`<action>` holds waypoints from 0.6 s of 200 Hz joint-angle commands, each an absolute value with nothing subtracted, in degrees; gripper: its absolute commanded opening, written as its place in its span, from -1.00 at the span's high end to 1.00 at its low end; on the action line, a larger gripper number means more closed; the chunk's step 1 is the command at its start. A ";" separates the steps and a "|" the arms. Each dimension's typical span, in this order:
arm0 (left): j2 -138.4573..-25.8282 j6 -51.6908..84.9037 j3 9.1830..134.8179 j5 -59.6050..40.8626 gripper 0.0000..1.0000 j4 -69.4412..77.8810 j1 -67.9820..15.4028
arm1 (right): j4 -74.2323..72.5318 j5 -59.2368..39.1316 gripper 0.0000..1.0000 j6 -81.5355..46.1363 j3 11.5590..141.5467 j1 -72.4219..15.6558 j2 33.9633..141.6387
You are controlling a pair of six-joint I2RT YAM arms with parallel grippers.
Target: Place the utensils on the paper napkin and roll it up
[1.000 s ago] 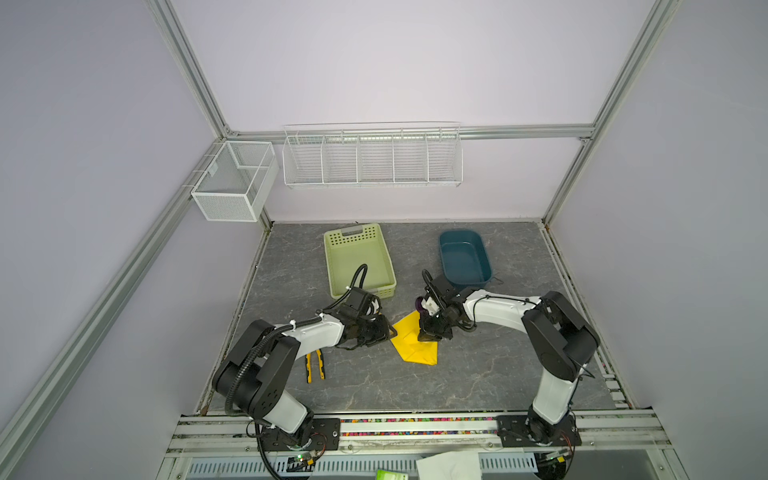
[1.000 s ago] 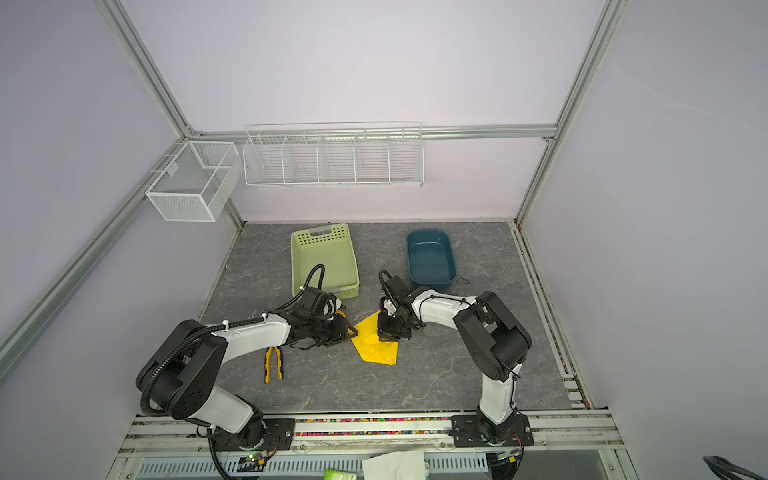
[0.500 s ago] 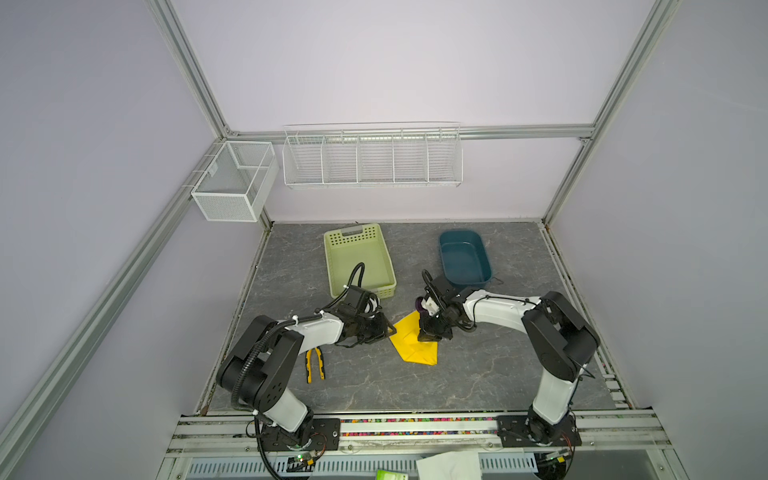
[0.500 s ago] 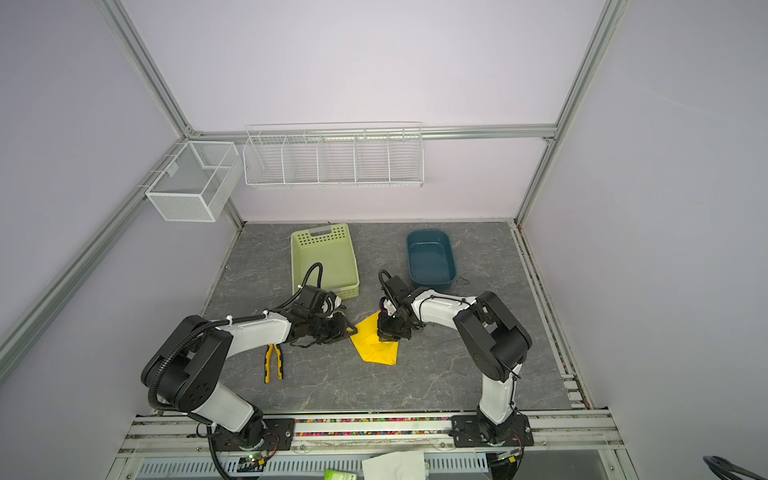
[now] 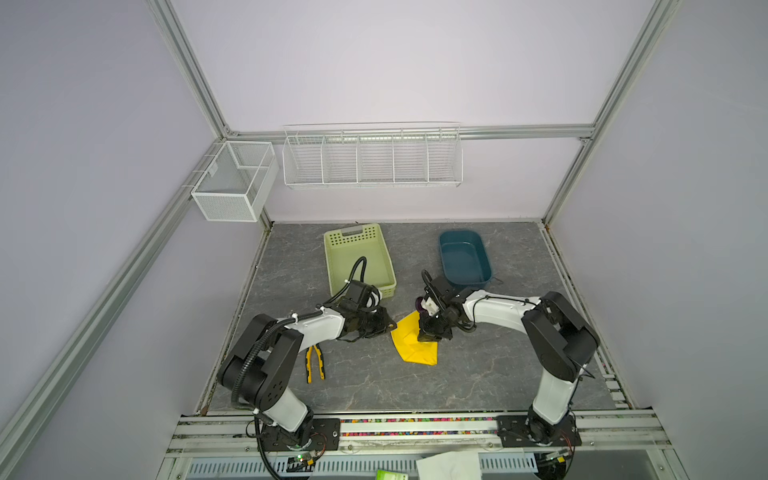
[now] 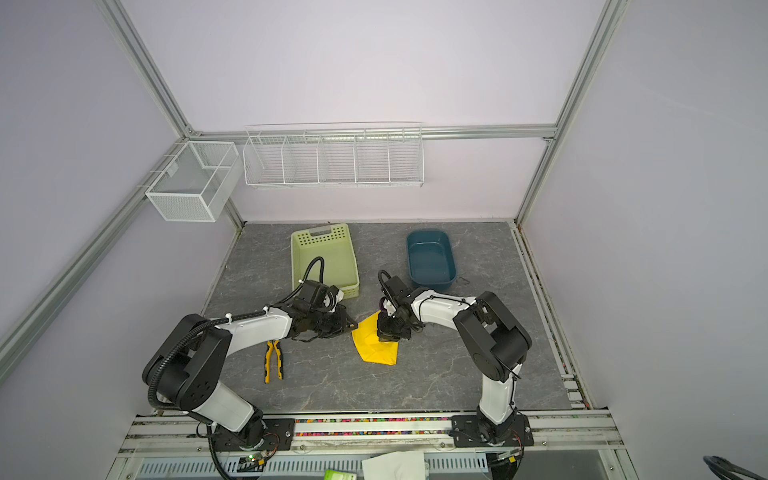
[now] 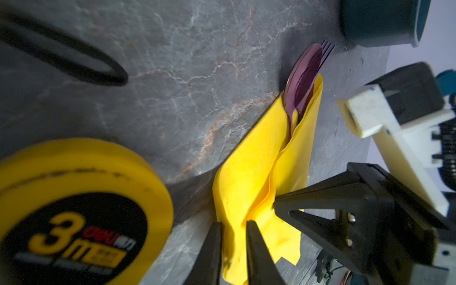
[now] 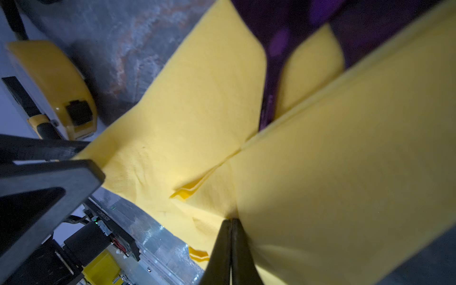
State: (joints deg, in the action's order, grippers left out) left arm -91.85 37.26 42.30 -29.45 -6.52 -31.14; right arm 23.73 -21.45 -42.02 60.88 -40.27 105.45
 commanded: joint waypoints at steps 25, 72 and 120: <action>-91.63 35.58 45.00 -31.47 0.88 -8.27 -30.98 | 27.42 -19.95 0.86 -42.12 60.73 -41.18 107.40; -91.24 40.67 45.51 -37.05 0.99 -3.34 -31.35 | 27.25 -19.86 0.86 -42.18 60.78 -41.48 107.84; -91.53 43.92 47.26 -38.76 1.00 -1.42 -33.92 | 27.07 -19.96 0.86 -42.14 60.82 -41.73 108.24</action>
State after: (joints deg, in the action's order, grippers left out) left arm -91.94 41.52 44.69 -36.86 -3.88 -32.36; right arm 24.18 -20.97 -42.00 61.34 -40.66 105.65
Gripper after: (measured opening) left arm 0.047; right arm 0.069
